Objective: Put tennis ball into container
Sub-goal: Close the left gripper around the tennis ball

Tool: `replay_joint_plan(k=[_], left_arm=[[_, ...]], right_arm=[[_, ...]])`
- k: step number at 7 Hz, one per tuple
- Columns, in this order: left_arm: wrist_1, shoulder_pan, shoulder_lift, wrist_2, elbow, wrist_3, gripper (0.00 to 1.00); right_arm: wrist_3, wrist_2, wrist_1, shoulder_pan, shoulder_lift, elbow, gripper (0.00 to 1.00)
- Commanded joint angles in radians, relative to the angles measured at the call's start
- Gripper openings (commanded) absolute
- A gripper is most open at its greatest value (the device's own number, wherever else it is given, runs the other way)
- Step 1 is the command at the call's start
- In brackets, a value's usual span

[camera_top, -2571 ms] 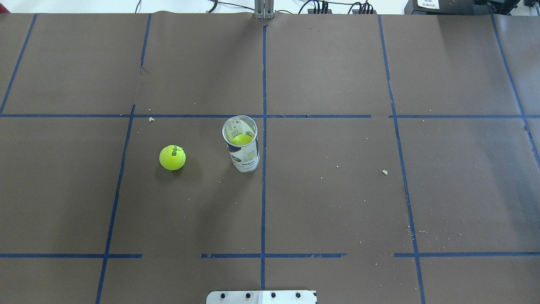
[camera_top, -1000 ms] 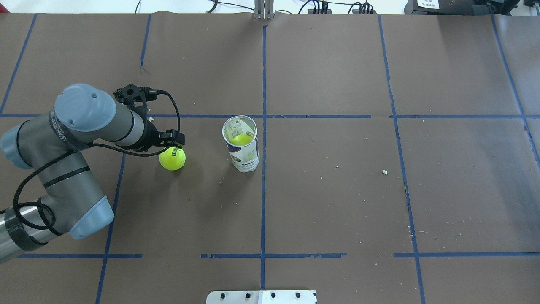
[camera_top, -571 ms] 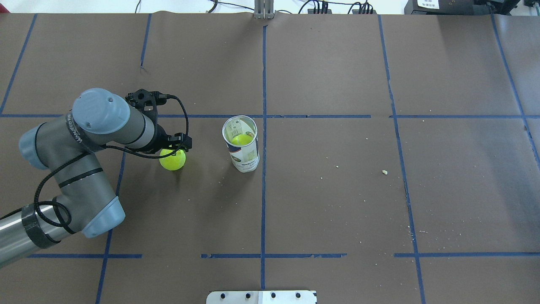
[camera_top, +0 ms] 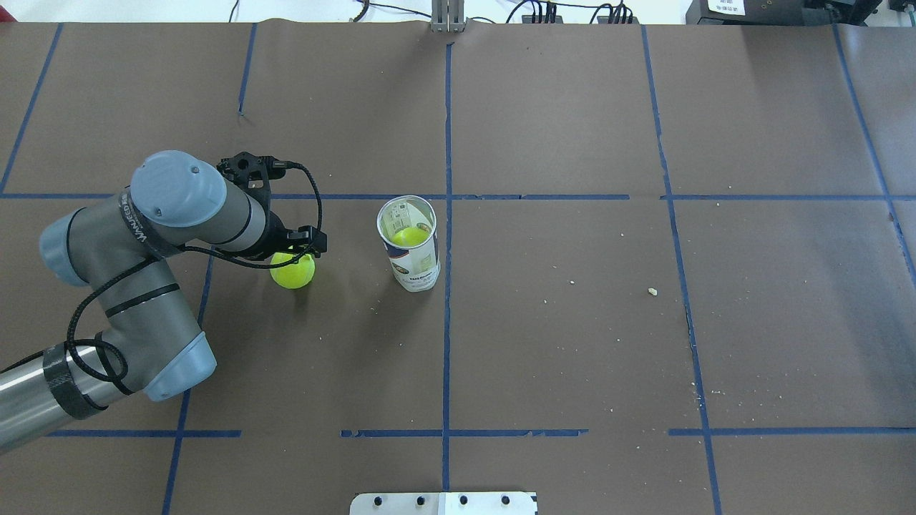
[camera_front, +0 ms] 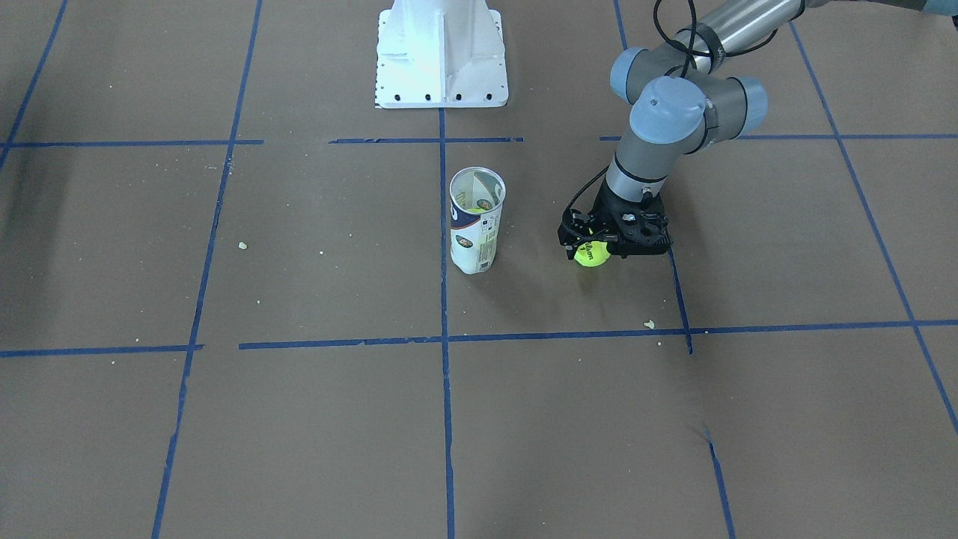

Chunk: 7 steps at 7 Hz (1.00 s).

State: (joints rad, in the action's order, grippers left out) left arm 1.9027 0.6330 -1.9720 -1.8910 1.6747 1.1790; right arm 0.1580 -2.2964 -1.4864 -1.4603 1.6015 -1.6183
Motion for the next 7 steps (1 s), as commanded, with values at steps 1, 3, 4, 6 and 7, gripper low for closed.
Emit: replay_joint_plan(k=[1,3,4,6,7], left_arm=[[-0.004,-0.001,0.004,-0.003,0.011,0.001,1.00],[-0.005,-0.003,0.004,-0.005,0.011,0.010,1.00],[-0.005,-0.003,0.004,-0.005,0.004,0.013,0.95],[-0.008,-0.001,0.005,-0.005,0.022,0.013,0.11],[-0.039,0.010,0.010,-0.006,0.086,-0.001,0.00]], right_arm=[[0.000,0.000,0.000,0.000,0.000,0.000,1.00],[0.000,0.000,0.000,0.000,0.000,0.000,1.00],[0.000,0.000,0.000,0.000,0.000,0.000,1.00],[0.000,0.000,0.000,0.000,0.000,0.000,1.00],[0.000,0.000,0.000,0.000,0.000,0.000,1.00]])
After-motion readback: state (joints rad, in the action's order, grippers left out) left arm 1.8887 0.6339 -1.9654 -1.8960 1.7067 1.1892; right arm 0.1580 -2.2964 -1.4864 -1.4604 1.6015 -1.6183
